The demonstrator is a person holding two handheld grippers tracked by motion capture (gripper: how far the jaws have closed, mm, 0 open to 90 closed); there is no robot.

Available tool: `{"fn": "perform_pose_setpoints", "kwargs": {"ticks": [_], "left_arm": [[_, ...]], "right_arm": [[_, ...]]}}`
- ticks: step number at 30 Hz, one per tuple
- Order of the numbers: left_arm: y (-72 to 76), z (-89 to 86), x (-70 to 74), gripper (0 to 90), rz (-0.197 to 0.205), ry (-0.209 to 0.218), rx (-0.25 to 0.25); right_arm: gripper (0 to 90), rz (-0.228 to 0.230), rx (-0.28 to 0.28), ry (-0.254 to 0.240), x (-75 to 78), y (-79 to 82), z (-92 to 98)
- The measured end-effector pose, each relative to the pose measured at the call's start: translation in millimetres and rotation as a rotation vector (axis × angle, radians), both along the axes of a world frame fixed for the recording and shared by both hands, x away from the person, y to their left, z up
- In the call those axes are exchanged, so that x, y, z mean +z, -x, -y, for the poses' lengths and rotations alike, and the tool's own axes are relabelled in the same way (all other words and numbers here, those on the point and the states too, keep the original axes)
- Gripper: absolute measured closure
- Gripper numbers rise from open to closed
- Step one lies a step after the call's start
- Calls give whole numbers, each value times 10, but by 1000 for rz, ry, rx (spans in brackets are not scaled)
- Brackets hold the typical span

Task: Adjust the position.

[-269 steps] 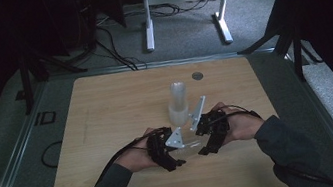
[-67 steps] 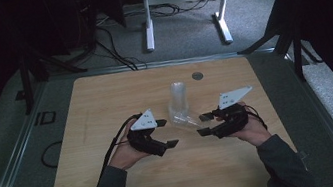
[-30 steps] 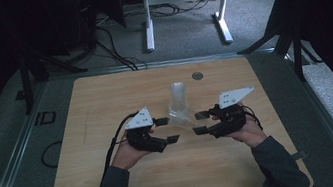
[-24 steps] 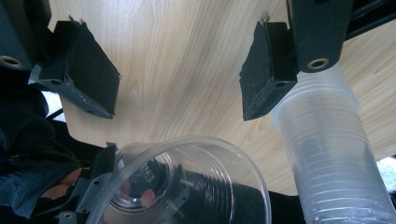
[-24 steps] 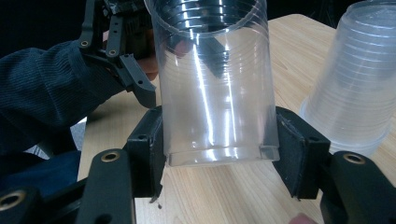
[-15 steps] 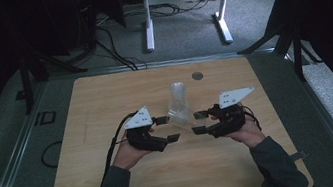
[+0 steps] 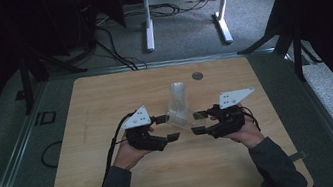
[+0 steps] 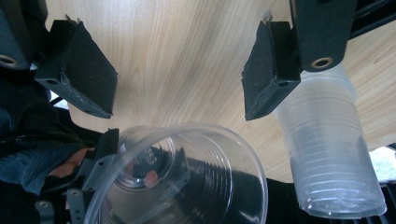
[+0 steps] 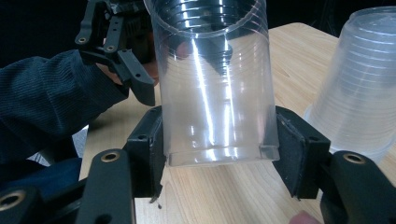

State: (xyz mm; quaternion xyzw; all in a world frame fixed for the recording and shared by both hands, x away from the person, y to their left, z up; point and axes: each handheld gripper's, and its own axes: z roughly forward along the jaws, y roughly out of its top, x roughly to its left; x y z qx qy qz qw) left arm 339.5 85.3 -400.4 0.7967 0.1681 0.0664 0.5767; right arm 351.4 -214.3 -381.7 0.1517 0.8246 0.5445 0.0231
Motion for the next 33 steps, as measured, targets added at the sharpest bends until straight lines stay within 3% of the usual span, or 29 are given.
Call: {"fn": "perform_pose_setpoints", "kwargs": {"ticks": [24,33], "left_arm": [[-18,57,-4,237,-34,94,-16],[-21,61,12,215,-31,128,3]], "right_arm": [[416,11,14,-26,-22,7,-32],[416,13,9,-35,-32,5,-15]]}}
